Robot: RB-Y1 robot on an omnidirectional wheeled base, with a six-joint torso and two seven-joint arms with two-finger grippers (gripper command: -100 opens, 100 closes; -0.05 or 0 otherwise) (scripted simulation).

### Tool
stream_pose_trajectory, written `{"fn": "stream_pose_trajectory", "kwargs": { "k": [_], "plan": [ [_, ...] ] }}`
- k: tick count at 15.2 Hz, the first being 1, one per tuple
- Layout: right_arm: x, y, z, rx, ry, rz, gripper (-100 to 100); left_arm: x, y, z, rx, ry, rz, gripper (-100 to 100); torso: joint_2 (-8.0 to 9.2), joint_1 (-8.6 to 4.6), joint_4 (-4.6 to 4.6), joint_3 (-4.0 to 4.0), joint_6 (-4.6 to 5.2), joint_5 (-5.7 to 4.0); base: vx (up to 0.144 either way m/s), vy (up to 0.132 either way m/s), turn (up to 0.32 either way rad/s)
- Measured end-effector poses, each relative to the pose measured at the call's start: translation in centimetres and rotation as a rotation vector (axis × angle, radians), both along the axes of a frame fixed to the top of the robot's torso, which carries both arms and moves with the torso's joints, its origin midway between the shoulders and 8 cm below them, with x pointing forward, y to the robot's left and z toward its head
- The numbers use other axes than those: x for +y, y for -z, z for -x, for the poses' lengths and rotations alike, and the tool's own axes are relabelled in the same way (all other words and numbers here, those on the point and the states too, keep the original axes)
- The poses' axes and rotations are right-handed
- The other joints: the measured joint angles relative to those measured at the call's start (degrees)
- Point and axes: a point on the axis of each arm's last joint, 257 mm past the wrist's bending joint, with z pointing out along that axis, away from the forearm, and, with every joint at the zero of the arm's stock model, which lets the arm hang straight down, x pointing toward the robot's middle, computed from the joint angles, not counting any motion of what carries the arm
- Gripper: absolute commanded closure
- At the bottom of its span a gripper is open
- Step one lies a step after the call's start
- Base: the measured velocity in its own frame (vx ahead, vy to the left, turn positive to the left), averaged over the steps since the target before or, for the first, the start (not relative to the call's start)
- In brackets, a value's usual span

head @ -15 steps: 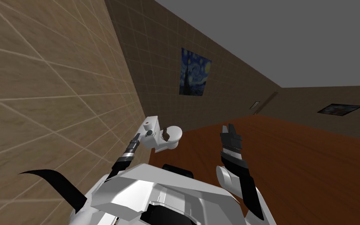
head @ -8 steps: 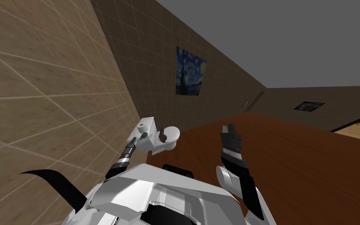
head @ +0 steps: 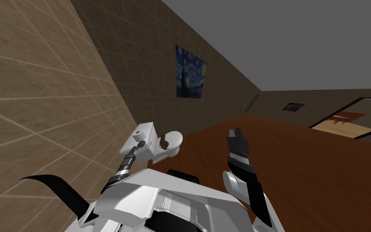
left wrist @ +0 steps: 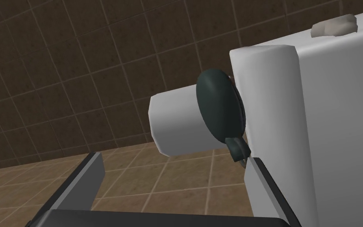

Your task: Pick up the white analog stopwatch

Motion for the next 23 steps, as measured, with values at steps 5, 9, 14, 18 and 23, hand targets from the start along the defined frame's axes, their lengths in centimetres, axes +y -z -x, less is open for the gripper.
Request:
{"fn": "stream_pose_trajectory", "kwargs": {
  "k": [5, 9, 14, 18, 23],
  "plan": [
    [0.0, 0.0, 0.0, 0.0, 0.0, 0.0, 0, 1.1, 2.2, 2.6, 0.027, -0.054, 0.018, -100, -0.07, 0.02, -0.01, -0.04, 0.02, 0.0, 0.058, -0.002, -0.171],
    [0.0, 0.0, 0.0, 0.0, 0.0, 0.0, 0, 1.9, 3.3, 4.5, 0.038, -0.096, 0.029, -100, -0.15, 0.04, -0.03, -0.09, 0.01, 0.0, 0.072, 0.009, -0.126],
    [0.0, 0.0, 0.0, 0.0, 0.0, 0.0, 0, 3.1, 2.8, 5.0, 0.028, -0.074, 0.001, -100, -0.33, -0.12, -0.07, -0.19, -0.05, -0.03, 0.102, -0.025, 0.158],
    [0.0, 0.0, 0.0, 0.0, 0.0, 0.0, 0, 3.5, 2.4, 5.1, 0.024, -0.042, -0.015, -100, -0.22, -0.09, -0.05, -0.13, -0.02, -0.03, 0.09, -0.027, 0.113],
    [0.0, 0.0, 0.0, 0.0, 0.0, 0.0, 0, 4.1, 2.3, 5.4, 0.025, -0.001, -0.023, -100, -0.27, 0.06, -0.02, -0.14, -0.04, -0.12, 0.083, -0.026, 0.122]
  ]
}}
